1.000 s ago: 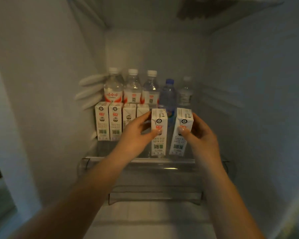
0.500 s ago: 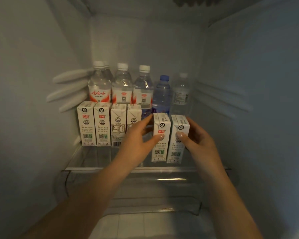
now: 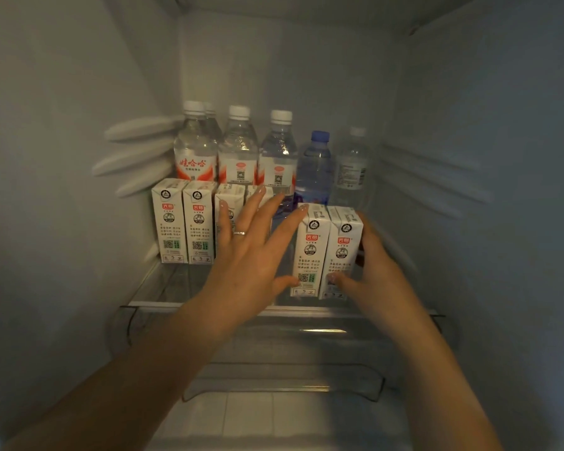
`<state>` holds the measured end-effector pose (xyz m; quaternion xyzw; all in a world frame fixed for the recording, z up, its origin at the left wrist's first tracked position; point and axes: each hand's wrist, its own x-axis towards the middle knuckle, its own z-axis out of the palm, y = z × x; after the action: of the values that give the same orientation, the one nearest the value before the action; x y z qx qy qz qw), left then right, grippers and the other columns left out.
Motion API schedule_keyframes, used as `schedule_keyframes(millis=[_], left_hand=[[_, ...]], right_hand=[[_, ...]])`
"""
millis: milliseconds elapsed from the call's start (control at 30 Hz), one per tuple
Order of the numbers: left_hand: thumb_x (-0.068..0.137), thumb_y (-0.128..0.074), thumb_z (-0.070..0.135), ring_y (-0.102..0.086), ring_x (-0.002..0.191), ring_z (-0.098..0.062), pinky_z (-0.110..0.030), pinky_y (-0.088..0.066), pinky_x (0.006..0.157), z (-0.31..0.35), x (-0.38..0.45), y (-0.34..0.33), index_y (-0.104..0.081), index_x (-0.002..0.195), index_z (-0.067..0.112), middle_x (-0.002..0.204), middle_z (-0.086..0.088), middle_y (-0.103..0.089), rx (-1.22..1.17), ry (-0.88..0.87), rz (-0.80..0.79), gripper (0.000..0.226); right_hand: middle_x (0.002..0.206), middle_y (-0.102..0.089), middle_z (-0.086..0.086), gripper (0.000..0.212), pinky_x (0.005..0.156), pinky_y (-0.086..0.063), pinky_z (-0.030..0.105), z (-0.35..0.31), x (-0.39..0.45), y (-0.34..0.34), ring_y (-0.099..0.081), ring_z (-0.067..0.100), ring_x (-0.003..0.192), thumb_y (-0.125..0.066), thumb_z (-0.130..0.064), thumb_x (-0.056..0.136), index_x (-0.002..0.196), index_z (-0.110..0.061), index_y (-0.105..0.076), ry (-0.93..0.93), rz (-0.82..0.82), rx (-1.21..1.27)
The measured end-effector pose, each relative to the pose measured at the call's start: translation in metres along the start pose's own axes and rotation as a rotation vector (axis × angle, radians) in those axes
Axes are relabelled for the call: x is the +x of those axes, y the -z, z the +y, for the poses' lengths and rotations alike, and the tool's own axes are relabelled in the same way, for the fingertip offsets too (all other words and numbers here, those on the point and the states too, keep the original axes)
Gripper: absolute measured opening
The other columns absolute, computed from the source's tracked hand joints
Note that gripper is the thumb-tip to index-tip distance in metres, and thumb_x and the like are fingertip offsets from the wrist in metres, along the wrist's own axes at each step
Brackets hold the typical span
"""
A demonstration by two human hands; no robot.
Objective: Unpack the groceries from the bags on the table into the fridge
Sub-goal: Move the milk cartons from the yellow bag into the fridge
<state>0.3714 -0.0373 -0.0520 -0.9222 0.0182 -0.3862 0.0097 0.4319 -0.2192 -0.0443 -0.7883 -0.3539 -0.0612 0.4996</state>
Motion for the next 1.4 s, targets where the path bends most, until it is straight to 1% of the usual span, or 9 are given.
schedule_keyframes(millis=[400,633,733,1067,1133,1200,1267,1333,1400], left_hand=[[0.052,-0.086,0.046,-0.02,0.139,-0.035,-0.064,-0.007,0.108,-0.015,0.021,-0.013,-0.03,0.14,0.023,0.146,-0.017,-0.034,0.145,0.036,0.046,0.107],[0.05,-0.087,0.044,-0.026,0.137,-0.036,-0.059,-0.013,0.111,-0.022,0.028,-0.018,-0.037,0.139,0.016,0.144,-0.018,-0.037,0.171,0.049,0.062,0.106],[0.048,-0.088,0.041,-0.033,0.132,-0.037,-0.056,-0.018,0.111,-0.026,0.03,-0.019,-0.041,0.137,0.014,0.141,-0.018,-0.04,0.18,0.051,0.062,0.104],[0.044,-0.089,0.042,-0.043,0.123,-0.034,-0.053,-0.024,0.108,-0.029,0.029,-0.017,-0.044,0.133,0.011,0.132,-0.015,-0.048,0.236,0.035,0.048,0.104],[0.044,-0.089,0.042,-0.043,0.124,-0.034,-0.053,-0.024,0.108,-0.027,0.029,-0.014,-0.042,0.134,0.012,0.132,-0.015,-0.048,0.24,0.041,0.024,0.106],[0.045,-0.089,0.04,-0.042,0.126,-0.034,-0.054,-0.022,0.108,-0.025,0.027,-0.009,-0.04,0.137,0.013,0.135,-0.015,-0.046,0.231,0.045,0.009,0.108],[0.049,-0.088,0.037,-0.039,0.13,-0.033,-0.056,-0.022,0.109,-0.02,0.022,-0.003,-0.038,0.138,0.013,0.138,-0.014,-0.045,0.197,0.05,0.017,0.105],[0.055,-0.086,0.036,-0.041,0.13,-0.031,-0.056,-0.023,0.109,-0.014,0.012,0.003,-0.041,0.137,0.013,0.138,-0.012,-0.047,0.166,0.05,0.046,0.097],[0.058,-0.085,0.034,-0.045,0.126,-0.03,-0.055,-0.025,0.107,-0.007,-0.002,0.007,-0.046,0.133,0.011,0.133,-0.011,-0.052,0.137,0.041,0.079,0.088]], right_hand=[[0.094,-0.047,-0.037,0.083,0.059,-0.043,0.004,0.009,0.036,-0.012,-0.045,-0.032,0.08,-0.07,0.002,0.077,0.135,-0.04,-0.028,-0.056,-0.006,0.01],[0.098,-0.047,-0.033,0.076,0.06,-0.042,-0.001,0.01,0.055,-0.019,-0.046,-0.032,0.082,-0.072,0.004,0.073,0.117,-0.044,-0.032,-0.031,-0.015,0.017],[0.098,-0.049,-0.031,0.075,0.061,-0.044,0.002,0.012,0.061,-0.023,-0.048,-0.028,0.083,-0.072,0.006,0.073,0.116,-0.043,-0.033,-0.034,-0.021,0.024],[0.1,-0.048,-0.027,0.077,0.06,-0.039,-0.003,0.014,0.068,-0.03,-0.045,-0.033,0.079,-0.067,0.011,0.075,0.123,-0.037,-0.031,-0.041,-0.049,0.026],[0.104,-0.051,-0.022,0.077,0.061,-0.041,-0.002,0.013,0.067,-0.03,-0.049,-0.028,0.084,-0.067,0.01,0.075,0.125,-0.037,-0.03,-0.05,-0.056,0.029],[0.11,-0.053,-0.017,0.08,0.061,-0.042,0.001,0.01,0.062,-0.028,-0.053,-0.014,0.095,-0.071,0.005,0.075,0.132,-0.033,-0.03,-0.077,-0.065,0.027],[0.108,-0.05,-0.018,0.083,0.062,-0.039,0.0,0.005,0.053,-0.025,-0.046,-0.005,0.106,-0.072,0.0,0.075,0.138,-0.03,-0.026,-0.085,-0.05,0.022],[0.101,-0.04,-0.025,0.086,0.069,-0.036,0.001,0.001,0.04,-0.021,-0.037,-0.006,0.105,-0.072,-0.004,0.077,0.142,-0.029,-0.021,-0.088,-0.026,-0.003],[0.104,-0.037,-0.023,0.087,0.079,-0.031,0.007,-0.003,0.027,-0.018,-0.033,-0.007,0.105,-0.073,-0.009,0.078,0.143,-0.031,-0.021,-0.071,-0.001,-0.085]])
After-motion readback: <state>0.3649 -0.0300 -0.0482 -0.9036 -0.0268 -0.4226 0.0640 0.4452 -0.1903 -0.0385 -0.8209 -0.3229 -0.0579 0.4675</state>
